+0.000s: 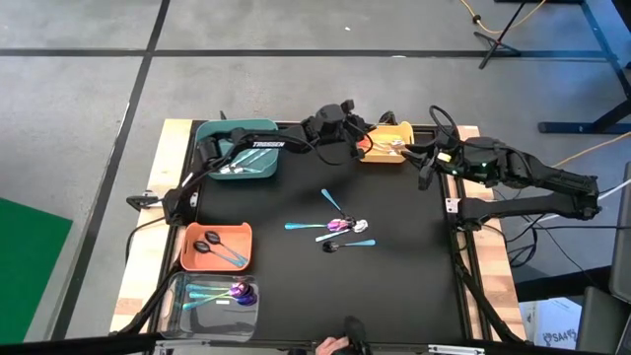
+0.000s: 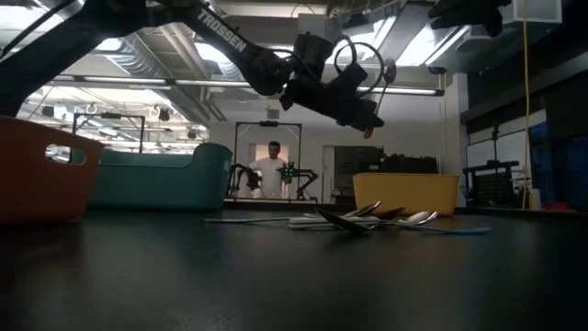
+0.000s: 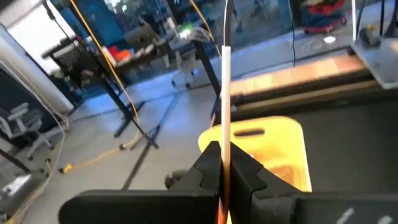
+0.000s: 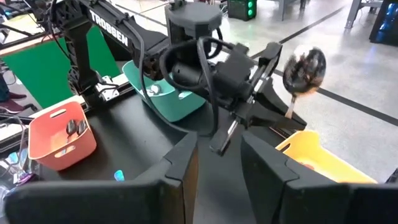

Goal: Sort silverware by color (type)
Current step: Put the orange spoon into the yellow bin

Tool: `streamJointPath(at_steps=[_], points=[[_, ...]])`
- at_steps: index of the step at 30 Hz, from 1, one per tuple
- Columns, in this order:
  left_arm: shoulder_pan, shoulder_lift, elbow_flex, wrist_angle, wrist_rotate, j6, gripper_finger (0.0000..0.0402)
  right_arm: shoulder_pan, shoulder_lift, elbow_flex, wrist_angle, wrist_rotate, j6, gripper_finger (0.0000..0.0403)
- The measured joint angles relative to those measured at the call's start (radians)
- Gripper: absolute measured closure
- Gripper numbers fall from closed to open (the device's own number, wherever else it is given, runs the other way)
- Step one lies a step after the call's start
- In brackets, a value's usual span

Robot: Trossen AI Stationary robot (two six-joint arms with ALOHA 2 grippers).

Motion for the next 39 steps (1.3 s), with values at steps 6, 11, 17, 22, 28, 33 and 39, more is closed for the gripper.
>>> streamJointPath(at_steps=[6, 11, 17, 22, 28, 33, 39], points=[[-0.002, -0.006, 0.002, -0.013, 0.003, 0.003, 0.0401, 0.0, 0.0, 0.0, -0.006, 0.0, 0.0, 0.0297], [-0.001, -0.005, 0.002, -0.056, 0.003, 0.103, 0.0401, 0.0, 0.0, 0.0, -0.026, 0.0, 0.027, 0.0297], [-0.001, -0.005, 0.001, -0.151, 0.022, 0.189, 0.0401, 0.0, 0.001, 0.0, -0.063, 0.0, 0.034, 0.0297], [0.005, -0.005, 0.001, -0.221, 0.021, 0.188, 0.0401, 0.0, 0.015, -0.001, -0.086, 0.046, 0.055, 0.0297], [0.011, -0.005, 0.0, -0.322, 0.013, 0.177, 0.0401, 0.0, 0.045, -0.001, -0.109, 0.089, 0.081, 0.0297], [0.022, -0.005, 0.0, -0.381, 0.024, 0.136, 0.0401, 0.0, 0.078, -0.001, -0.102, 0.089, 0.082, 0.0297], [0.036, -0.003, 0.084, -0.517, 0.023, 0.099, 0.0401, 0.0, 0.113, -0.001, -0.105, 0.089, 0.082, 0.0297]])
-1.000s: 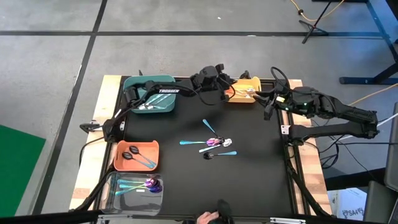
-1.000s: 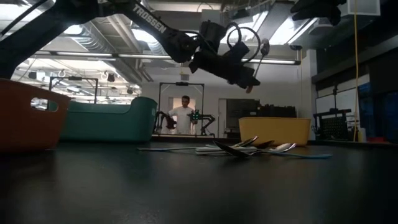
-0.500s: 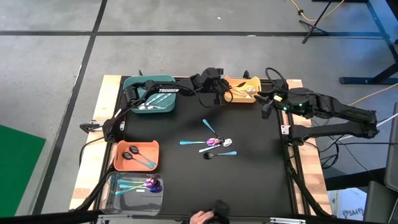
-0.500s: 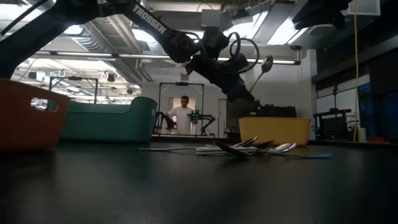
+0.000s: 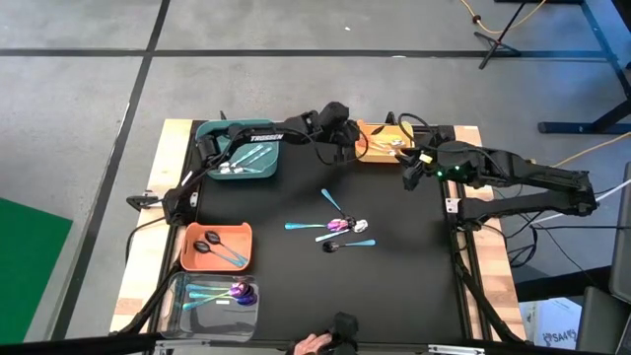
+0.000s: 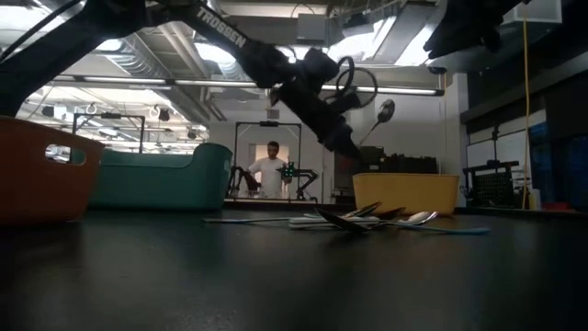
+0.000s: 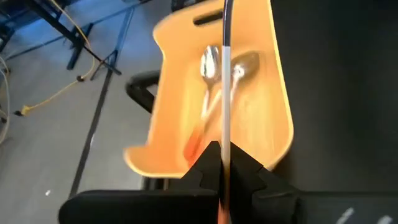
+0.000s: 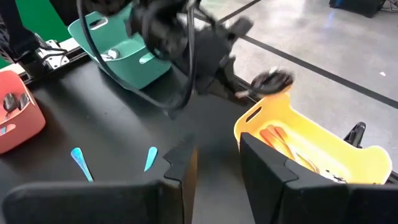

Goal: Sort silverware by color (type)
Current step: Put the orange spoon into the yellow bin

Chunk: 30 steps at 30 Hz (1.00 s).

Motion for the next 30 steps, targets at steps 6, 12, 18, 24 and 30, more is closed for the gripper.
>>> streamJointPath(at_steps=[6, 12, 18, 24, 30], points=[[0.0, -0.001, 0.146, -0.146, 0.002, 0.006, 0.0401, 0.0, 0.009, 0.0, 0.006, 0.0, 0.0, 0.0297], [0.007, -0.003, 0.183, -0.151, 0.056, 0.006, 0.0401, 0.0, 0.008, 0.0, 0.008, 0.0, 0.0, 0.0297], [0.015, 0.014, 0.184, -0.156, 0.078, -0.025, 0.0401, 0.0, 0.011, 0.0, 0.008, 0.024, -0.001, 0.0297], [0.013, 0.032, 0.183, -0.168, 0.08, -0.031, 0.0401, -0.007, 0.012, 0.0, 0.019, 0.146, -0.004, 0.0297], [0.01, 0.036, 0.183, -0.167, 0.08, -0.084, 0.0401, -0.109, 0.039, 0.001, 0.064, 0.106, -0.006, 0.0297]])
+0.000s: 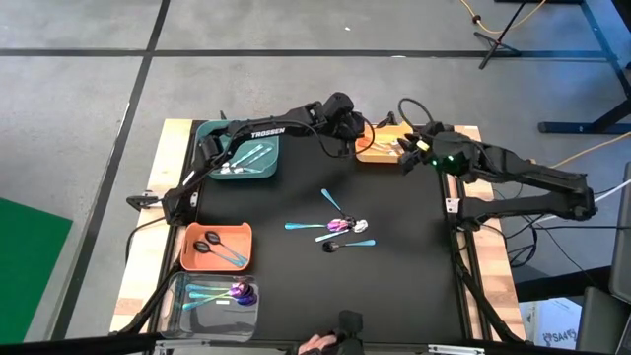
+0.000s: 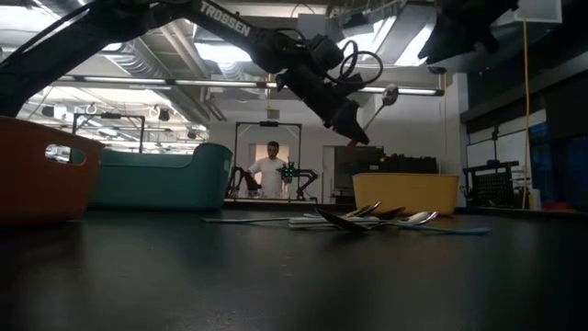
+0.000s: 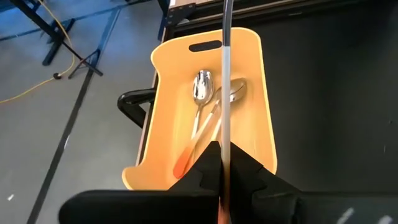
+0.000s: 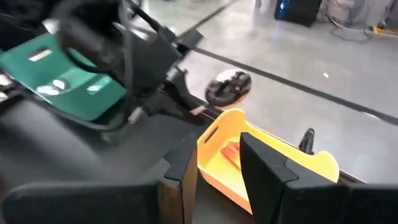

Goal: Sort silverware by color (type)
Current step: Put the orange spoon into the yellow bin

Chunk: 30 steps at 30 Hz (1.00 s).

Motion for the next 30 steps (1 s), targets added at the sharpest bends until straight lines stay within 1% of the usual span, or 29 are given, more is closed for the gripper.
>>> streamJointPath(at_steps=[2, 4, 9, 11, 14, 17, 24, 30], points=[[0.0, 0.0, 0.0, 0.0, 0.0, -0.02, 0.0401, -0.05, 0.015, 0.0, 0.02, -0.037, -0.036, 0.0297], [0.0, 0.0, 0.0, -0.002, 0.0, -0.024, 0.0401, -0.096, 0.028, 0.0, 0.076, -0.076, -0.088, 0.0297], [0.0, 0.0, 0.0, -0.007, 0.0, -0.026, 0.0402, -0.195, 0.083, 0.0, 0.263, -0.161, -0.185, 0.0297], [0.0, 0.0, 0.0, -0.01, 0.0, -0.026, 0.0402, -0.227, 0.105, 0.001, 0.333, -0.21, -0.207, 0.0297], [0.0, 0.0, 0.0, -0.009, 0.0, -0.042, 0.0402, -0.278, 0.143, 0.001, 0.371, -0.296, -0.211, 0.0297], [0.0, 0.0, 0.0, -0.01, 0.0, -0.067, 0.0402, -0.307, 0.181, 0.001, 0.37, -0.344, -0.21, 0.0297], [0.0, 0.0, 0.0, -0.01, 0.0, -0.128, 0.0402, -0.31, 0.229, 0.001, 0.37, -0.343, -0.221, 0.0297], [-0.01, 0.0, 0.0, -0.01, -0.009, -0.128, 0.0402, -0.31, 0.262, 0.0, 0.371, -0.21, -0.238, 0.0297]])
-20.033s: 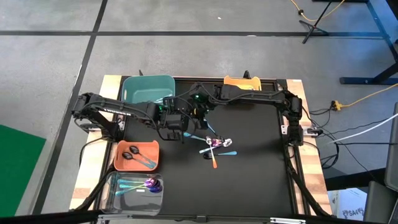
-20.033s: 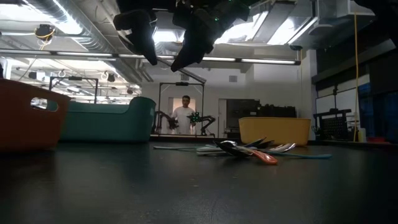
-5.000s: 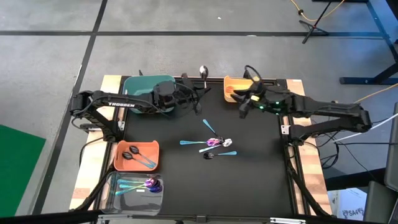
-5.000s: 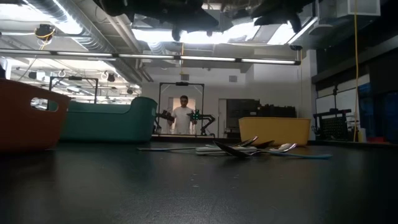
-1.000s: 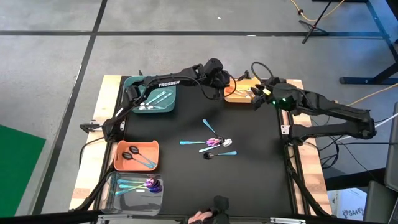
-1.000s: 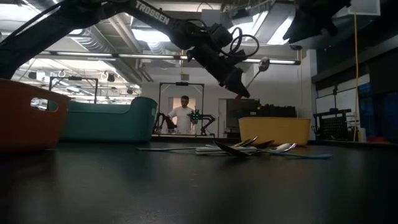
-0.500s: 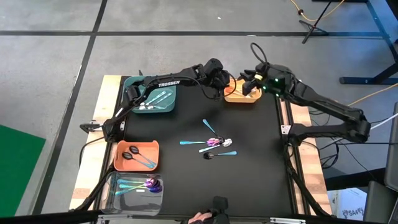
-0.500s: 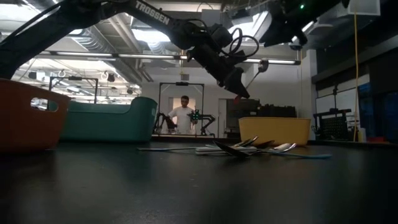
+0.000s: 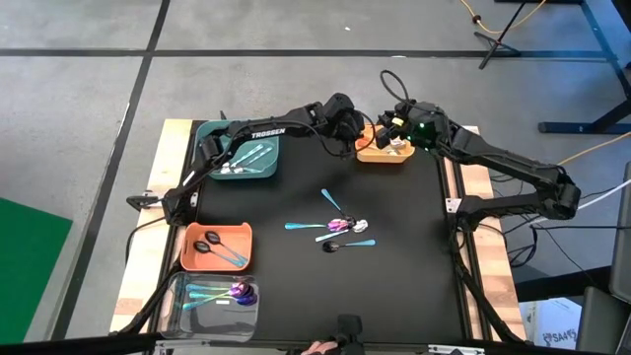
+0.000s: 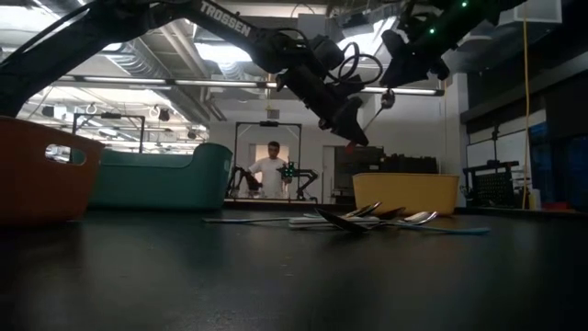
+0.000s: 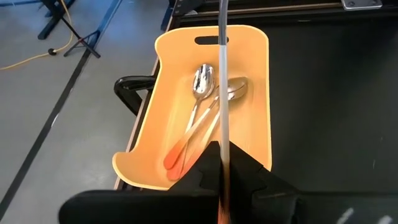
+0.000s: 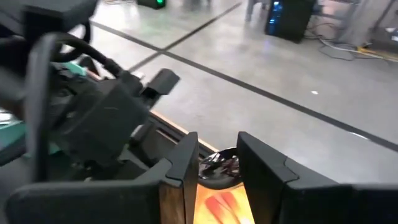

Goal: Sort silverware by color (type)
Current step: Put the orange spoon into the yellow bin

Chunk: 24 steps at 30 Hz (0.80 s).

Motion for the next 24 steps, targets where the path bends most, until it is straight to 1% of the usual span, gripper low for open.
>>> streamJointPath(at_steps=[6, 8, 12, 24], points=[[-0.005, 0.0, 0.0, -0.004, -0.041, 0.001, 0.0401, 0.0, 0.03, 0.0, -0.011, 0.045, 0.001, 0.0297], [-0.005, 0.0, 0.0, -0.004, -0.054, 0.003, 0.0401, 0.0, 0.038, 0.0, -0.028, 0.075, 0.002, 0.0297], [-0.008, 0.0, 0.0, 0.006, -0.047, 0.016, 0.0402, -0.001, 0.057, 0.0, -0.069, 0.136, 0.003, 0.0297], [-0.01, 0.0, 0.0, 0.01, -0.042, 0.017, 0.0401, -0.001, 0.13, 0.0, -0.21, 0.14, 0.066, 0.0297]])
